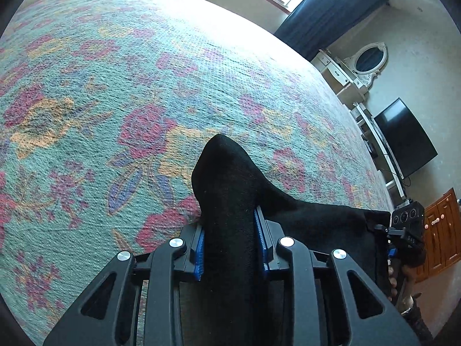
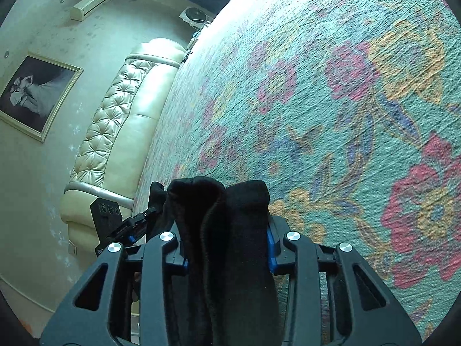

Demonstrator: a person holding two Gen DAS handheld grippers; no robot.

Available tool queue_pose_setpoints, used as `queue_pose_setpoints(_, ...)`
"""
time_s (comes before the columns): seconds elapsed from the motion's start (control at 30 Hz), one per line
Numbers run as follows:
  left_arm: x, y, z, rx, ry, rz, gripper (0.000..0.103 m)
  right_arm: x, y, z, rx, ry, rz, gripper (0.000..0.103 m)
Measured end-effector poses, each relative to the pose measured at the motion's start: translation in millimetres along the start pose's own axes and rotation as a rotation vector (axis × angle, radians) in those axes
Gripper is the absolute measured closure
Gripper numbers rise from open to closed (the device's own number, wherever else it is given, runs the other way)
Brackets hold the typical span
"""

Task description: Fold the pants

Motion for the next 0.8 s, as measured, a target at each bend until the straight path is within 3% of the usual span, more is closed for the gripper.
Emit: queue_pose_setpoints(0.8, -29, -87, -32, 0.028, -0.089, 0.031, 0.074, -61, -92, -1, -0.021, -0.038, 0.045, 0.067)
Point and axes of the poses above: each gripper's, at about its wrist camera, not at the fingertips, and x roughly against the way its jaws point, z to its right, y to its underside, the point moved 3 cm from there along -x, roughly the way its jaws point, and after that the axes turned 4 degrees about -z, right-handed, at the moved point
